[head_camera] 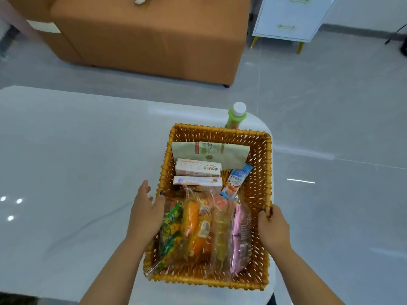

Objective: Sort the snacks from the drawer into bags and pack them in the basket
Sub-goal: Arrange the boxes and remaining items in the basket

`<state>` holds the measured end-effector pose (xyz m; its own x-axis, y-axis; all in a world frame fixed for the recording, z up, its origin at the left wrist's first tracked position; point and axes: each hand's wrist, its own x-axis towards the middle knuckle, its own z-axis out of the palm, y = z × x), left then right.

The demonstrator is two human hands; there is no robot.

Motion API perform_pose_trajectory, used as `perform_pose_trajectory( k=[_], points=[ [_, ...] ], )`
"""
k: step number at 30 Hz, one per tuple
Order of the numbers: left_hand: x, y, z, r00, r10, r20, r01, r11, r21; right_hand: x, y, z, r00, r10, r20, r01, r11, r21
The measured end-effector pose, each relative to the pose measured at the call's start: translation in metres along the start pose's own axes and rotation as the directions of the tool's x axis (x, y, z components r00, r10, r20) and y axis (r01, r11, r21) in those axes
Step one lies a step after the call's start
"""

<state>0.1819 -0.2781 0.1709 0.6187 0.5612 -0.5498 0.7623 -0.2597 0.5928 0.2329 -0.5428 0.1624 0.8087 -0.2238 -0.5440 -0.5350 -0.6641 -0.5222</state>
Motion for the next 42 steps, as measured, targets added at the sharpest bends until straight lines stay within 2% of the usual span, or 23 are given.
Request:
perform_pose_trajectory(
  k=[3,9,13,15,16,18,19,21,23,25,26,29,31,33,35,38,42],
  points=[
    [-0.008,-0.012,0.005,0.989,-0.092,0.116,0.095,0.995,-0.015,-0.006,0.014,0.003,0.999,-0.039,0.004,0.04,0.994,-0.103],
    [-0.013,-0.012,0.02,0.992,-0.102,0.074,0.1,0.994,0.036,0.005,0.023,0.001,0.992,-0.11,-0.058,0.097,0.978,-0.185],
    [-0.038,-0.009,0.043,0.983,-0.104,0.151,0.098,0.994,0.042,0.005,0.05,-0.023,0.982,-0.147,-0.122,0.124,0.977,-0.173],
    [-0.053,-0.002,0.053,0.995,-0.079,0.056,0.08,0.997,-0.008,-0.001,0.056,-0.031,0.981,-0.166,-0.096,0.148,0.974,-0.171],
    [-0.063,0.002,0.054,0.997,-0.054,-0.061,0.054,0.998,-0.015,-0.007,0.056,-0.034,0.979,-0.182,-0.087,0.168,0.975,-0.147],
    [-0.084,0.009,0.054,0.947,0.109,-0.303,-0.075,0.989,0.124,-0.026,0.055,-0.035,0.942,-0.304,-0.14,0.29,0.951,-0.111],
    [-0.095,0.01,0.056,0.915,0.222,-0.337,-0.149,0.962,0.23,-0.038,0.054,-0.034,0.91,-0.374,-0.178,0.356,0.926,-0.122],
    [-0.115,0.005,0.063,0.899,0.371,-0.233,-0.278,0.894,0.351,-0.064,0.054,-0.029,0.856,-0.464,-0.228,0.447,0.886,-0.122],
    [-0.13,-0.005,0.068,0.921,0.378,-0.095,-0.31,0.859,0.408,-0.088,0.056,-0.019,0.81,-0.53,-0.25,0.513,0.848,-0.134],
    [-0.135,-0.015,0.071,0.927,0.374,-0.034,-0.298,0.786,0.541,-0.102,0.062,-0.006,0.762,-0.613,-0.209,0.56,0.786,-0.262],
    [-0.134,-0.018,0.074,0.918,0.397,-0.009,-0.306,0.721,0.622,-0.106,0.067,0.002,0.766,-0.62,-0.17,0.543,0.765,-0.346],
    [-0.126,-0.014,0.082,0.897,0.437,0.065,-0.303,0.501,0.811,-0.107,0.076,0.019,0.882,-0.464,-0.077,0.362,0.774,-0.52],
    [-0.118,-0.004,0.085,0.911,0.393,0.124,-0.285,0.383,0.879,-0.105,0.075,0.025,0.928,-0.367,-0.058,0.27,0.774,-0.573],
    [-0.112,0.005,0.086,0.925,0.319,0.208,-0.305,0.296,0.905,-0.103,0.067,0.031,0.947,-0.322,-0.021,0.259,0.798,-0.544],
    [-0.111,0.013,0.086,0.908,0.294,0.299,-0.387,0.313,0.867,-0.101,0.06,0.032,0.963,-0.27,0.001,0.232,0.828,-0.511],
    [-0.118,0.019,0.085,0.883,0.307,0.355,-0.462,0.433,0.774,-0.099,0.058,0.026,0.984,-0.178,-0.005,0.152,0.855,-0.496],
    [-0.129,-0.001,0.089,0.846,0.322,0.426,-0.53,0.409,0.743,-0.107,0.059,0.027,0.988,-0.152,0.02,0.14,0.846,-0.514]
  ],
)
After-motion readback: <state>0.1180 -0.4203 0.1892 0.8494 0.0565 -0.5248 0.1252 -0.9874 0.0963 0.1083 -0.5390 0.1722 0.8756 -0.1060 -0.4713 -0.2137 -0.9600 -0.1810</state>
